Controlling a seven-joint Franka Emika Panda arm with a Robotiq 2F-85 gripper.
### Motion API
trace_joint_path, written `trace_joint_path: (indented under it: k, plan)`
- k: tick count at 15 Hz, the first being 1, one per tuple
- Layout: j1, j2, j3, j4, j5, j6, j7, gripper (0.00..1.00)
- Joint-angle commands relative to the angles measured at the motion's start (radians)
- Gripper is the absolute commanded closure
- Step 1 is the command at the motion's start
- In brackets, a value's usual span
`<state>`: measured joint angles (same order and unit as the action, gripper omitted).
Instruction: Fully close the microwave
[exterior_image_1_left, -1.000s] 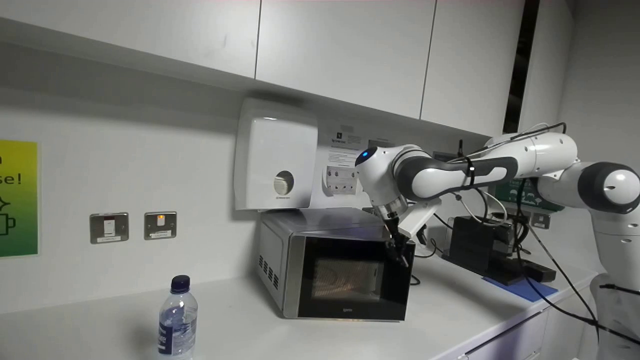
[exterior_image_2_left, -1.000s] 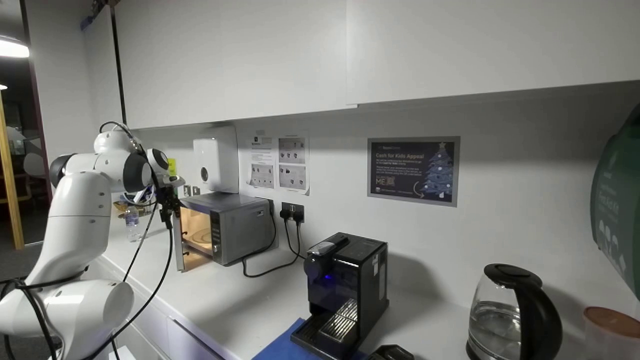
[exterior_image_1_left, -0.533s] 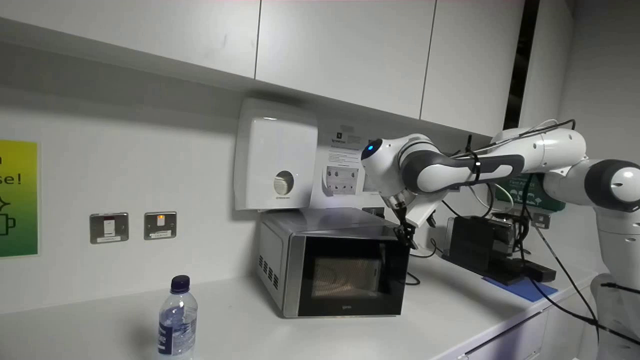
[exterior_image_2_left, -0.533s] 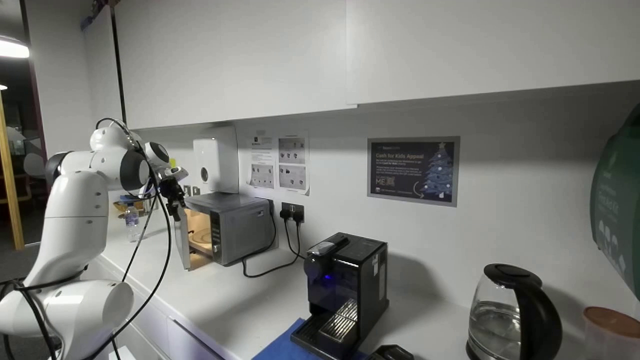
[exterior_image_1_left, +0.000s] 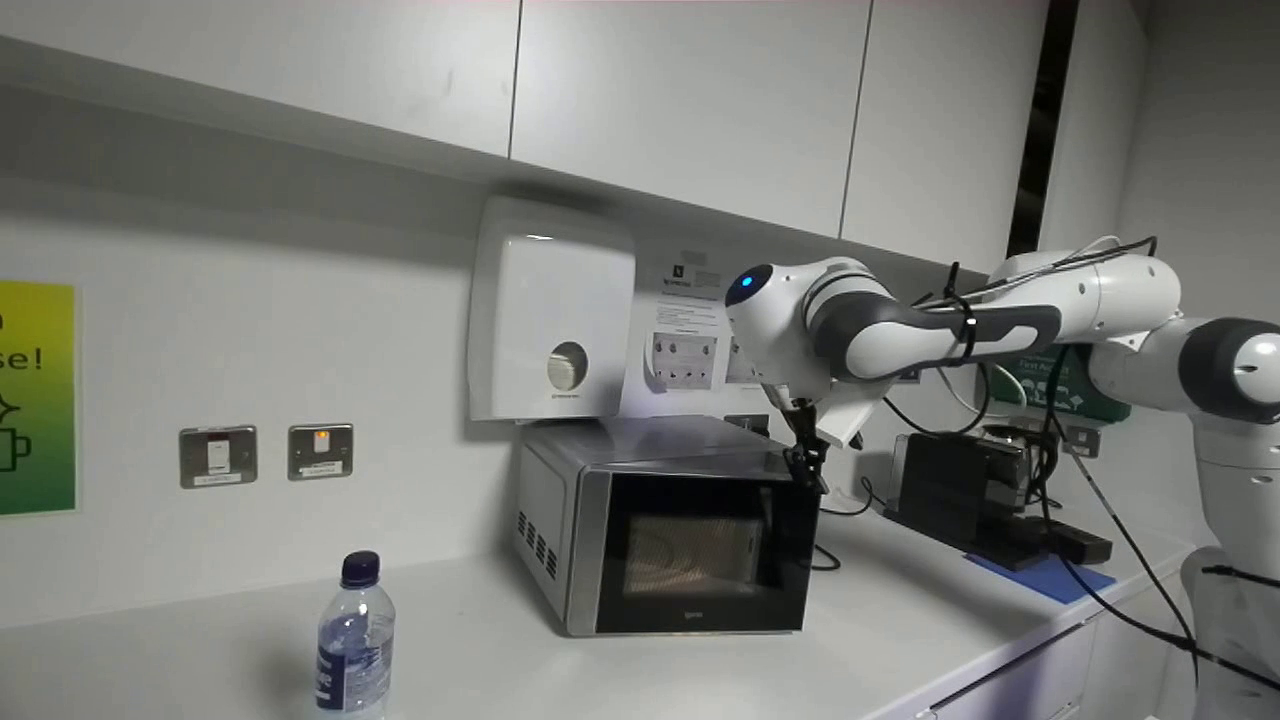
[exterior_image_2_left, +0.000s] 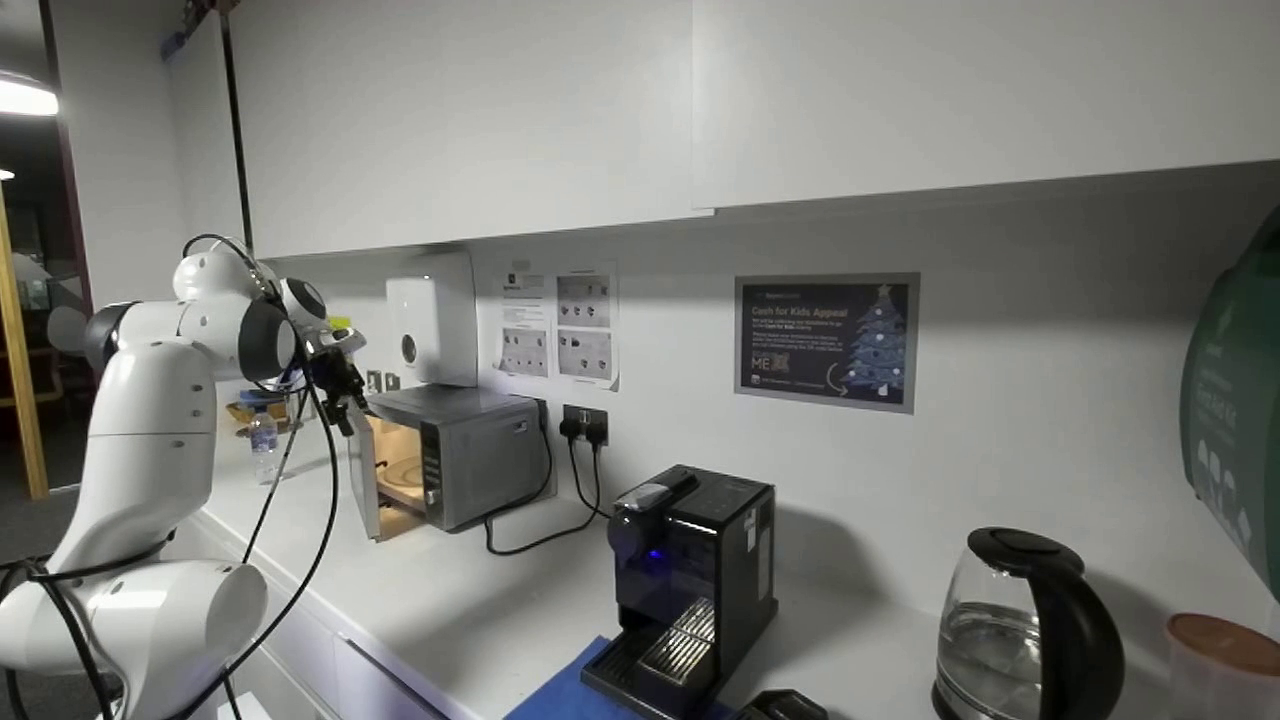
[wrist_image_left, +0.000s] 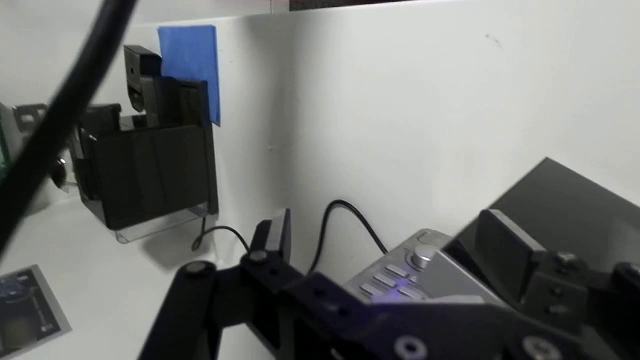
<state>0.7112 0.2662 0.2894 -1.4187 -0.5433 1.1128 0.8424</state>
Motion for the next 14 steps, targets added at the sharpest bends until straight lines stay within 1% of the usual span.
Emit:
trace_joint_path:
  k: [1, 5, 9, 10, 14]
  plan:
    - [0.010, 0.008, 0.037, 0.078, 0.018, 0.063, -0.124, 0.00]
    - [0.049, 0.053, 0.056, 0.204, 0.044, 0.124, -0.242, 0.00]
    - [0.089, 0.118, 0.049, 0.302, 0.083, 0.246, -0.351, 0.00]
    - [0.073, 0.135, 0.078, 0.313, 0.086, 0.284, -0.374, 0.00]
    - [0.068, 0.210, 0.113, 0.345, 0.142, 0.433, -0.477, 0.00]
